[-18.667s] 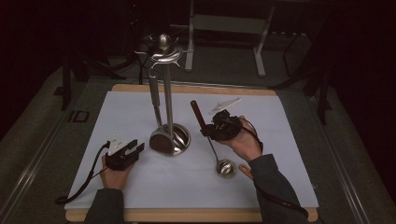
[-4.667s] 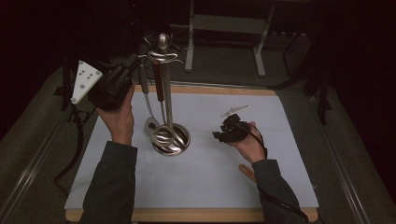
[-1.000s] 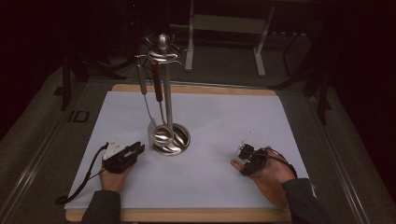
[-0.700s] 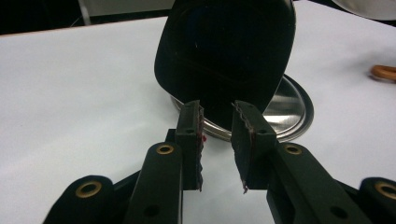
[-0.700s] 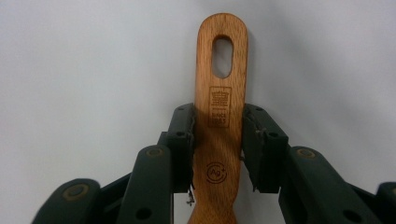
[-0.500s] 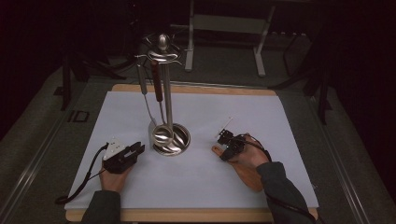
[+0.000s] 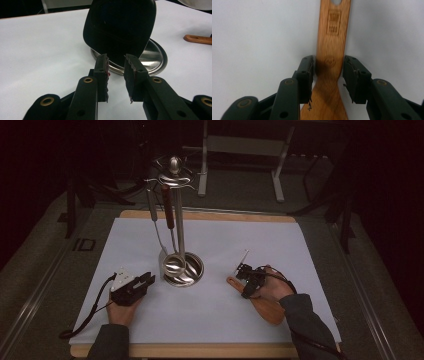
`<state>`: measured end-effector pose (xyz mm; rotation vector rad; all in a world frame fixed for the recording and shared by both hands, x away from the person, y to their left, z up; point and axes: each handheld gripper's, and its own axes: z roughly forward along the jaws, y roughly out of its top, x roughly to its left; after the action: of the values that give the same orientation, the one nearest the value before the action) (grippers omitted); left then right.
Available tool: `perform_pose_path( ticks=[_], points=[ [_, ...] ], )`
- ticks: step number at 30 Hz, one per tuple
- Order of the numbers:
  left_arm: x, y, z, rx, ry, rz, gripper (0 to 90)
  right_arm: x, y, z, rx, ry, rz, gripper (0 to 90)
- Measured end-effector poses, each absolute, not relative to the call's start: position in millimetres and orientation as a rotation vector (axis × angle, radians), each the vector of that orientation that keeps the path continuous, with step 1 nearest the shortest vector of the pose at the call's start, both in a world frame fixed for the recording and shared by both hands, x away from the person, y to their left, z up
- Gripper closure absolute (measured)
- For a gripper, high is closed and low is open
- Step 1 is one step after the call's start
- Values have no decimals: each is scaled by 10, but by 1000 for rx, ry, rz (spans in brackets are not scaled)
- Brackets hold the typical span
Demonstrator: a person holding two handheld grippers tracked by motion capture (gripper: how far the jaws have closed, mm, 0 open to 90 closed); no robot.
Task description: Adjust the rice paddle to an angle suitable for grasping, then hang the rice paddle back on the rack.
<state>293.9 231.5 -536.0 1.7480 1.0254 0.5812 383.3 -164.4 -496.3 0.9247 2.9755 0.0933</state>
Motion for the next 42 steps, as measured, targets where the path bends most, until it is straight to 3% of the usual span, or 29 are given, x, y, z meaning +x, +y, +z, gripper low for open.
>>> perform_pose_path(
  ticks=[2,7,42],
  points=[
    [2941,2314,-5361,1748,1025,580,728,3843,-1635,-4962,938,2974,62,650],
    [2938,2315,-5360,1750,1023,580,728,3843,-1589,-4958,920,2966,29,664],
    [2938,2314,-5360,1747,1022,582,728,3728,-1311,-4412,859,2687,752,666]
  ],
)
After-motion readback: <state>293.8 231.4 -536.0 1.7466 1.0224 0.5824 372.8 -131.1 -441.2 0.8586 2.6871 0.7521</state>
